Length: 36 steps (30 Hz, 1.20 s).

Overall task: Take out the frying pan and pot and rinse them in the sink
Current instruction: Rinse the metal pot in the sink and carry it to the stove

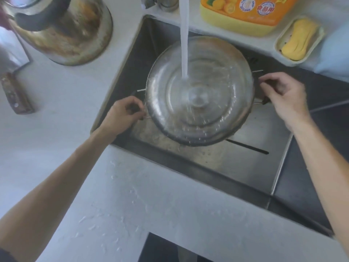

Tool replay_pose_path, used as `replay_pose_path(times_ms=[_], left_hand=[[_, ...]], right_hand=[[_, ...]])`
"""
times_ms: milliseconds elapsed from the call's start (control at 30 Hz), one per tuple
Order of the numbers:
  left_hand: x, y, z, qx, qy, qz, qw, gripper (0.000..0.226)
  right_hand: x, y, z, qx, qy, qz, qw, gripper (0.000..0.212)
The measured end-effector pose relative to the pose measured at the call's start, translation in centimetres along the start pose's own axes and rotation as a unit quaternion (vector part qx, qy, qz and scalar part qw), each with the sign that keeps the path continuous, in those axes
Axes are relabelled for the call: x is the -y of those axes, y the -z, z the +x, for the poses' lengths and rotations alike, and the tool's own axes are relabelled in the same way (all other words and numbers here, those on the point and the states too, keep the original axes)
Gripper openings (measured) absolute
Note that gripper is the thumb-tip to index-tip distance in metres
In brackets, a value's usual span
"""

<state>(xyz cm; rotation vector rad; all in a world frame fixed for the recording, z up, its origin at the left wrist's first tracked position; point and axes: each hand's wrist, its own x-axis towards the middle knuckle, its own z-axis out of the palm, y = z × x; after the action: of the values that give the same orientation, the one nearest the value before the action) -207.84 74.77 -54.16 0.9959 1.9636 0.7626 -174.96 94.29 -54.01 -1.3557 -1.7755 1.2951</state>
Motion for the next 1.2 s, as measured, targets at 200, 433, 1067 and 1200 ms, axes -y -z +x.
replay_pose_path(times_ms=[200, 433, 1067, 1200], left_hand=[[-4.4, 3.5, -0.2, 0.004, -0.119, -0.002, 0.993, 0.031], [-9.7, 5.5, -1.8, 0.028, -0.151, -0.057, 0.986, 0.030], [2.3, -0.3, 0.0, 0.185, 0.120, 0.137, 0.966, 0.009], [2.3, 0.6, 0.3, 0.059, 0.049, 0.167, 0.983, 0.007]], right_hand=[[-3.8, -2.1, -2.4, -0.060, -0.084, 0.077, 0.992, 0.031], [-5.7, -5.7, -3.4, 0.083, -0.203, 0.047, 0.975, 0.021], [1.0, -2.3, 2.4, 0.006, 0.057, -0.139, 0.989, 0.025], [0.4, -2.4, 0.8, -0.052, 0.075, -0.020, 0.996, 0.023]])
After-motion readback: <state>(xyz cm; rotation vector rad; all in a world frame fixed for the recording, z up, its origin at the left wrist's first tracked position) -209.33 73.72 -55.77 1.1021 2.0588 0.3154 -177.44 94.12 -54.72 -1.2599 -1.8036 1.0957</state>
